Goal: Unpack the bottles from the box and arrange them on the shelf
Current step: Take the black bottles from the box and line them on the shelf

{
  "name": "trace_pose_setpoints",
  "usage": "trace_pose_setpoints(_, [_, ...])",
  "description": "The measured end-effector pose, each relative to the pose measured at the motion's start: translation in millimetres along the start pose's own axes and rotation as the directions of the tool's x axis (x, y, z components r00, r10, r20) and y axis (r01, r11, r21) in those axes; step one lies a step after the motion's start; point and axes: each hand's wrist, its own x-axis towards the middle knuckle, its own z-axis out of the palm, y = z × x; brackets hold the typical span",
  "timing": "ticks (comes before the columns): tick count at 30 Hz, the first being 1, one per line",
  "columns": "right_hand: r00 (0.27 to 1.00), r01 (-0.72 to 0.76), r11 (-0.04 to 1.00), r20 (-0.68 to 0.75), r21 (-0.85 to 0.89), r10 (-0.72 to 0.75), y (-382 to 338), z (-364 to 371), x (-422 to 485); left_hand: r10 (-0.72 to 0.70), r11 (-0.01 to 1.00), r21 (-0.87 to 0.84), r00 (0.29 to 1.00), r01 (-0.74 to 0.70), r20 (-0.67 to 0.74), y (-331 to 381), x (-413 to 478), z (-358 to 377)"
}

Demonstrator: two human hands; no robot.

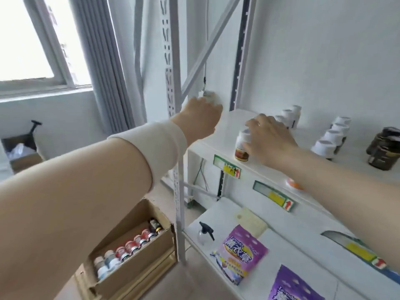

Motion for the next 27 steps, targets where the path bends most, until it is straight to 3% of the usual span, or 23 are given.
trace_pose_setpoints(6, [0.970,0.226,0.974,0.091,0.017,-0.226,-160.0,60.4,45.5,-0.130,0.985,-0.082,0.969,0.150,0.209,-101.3,-87.0,111.8])
trace_pose_setpoints(11, [0.901,0.366,0.930,0.233,0.048,-0.366,-261.3,149.1,65.0,-0.242,0.936,-0.146,0.888,0.319,0.392,-154.4,-149.9,232.6])
trace_pose_setpoints(20, [0.758,0.445,0.891,0.493,0.090,-0.428,-322.3,305.6,107.7,-0.195,0.853,-0.265,0.746,0.450,0.637,-147.3,-178.8,404.5])
trace_pose_setpoints(27, [0.611,0.525,0.836,0.611,0.163,-0.503,-331.8,436.6,157.8,-0.088,0.740,-0.338,0.582,0.582,0.809,-102.7,-144.9,539.9])
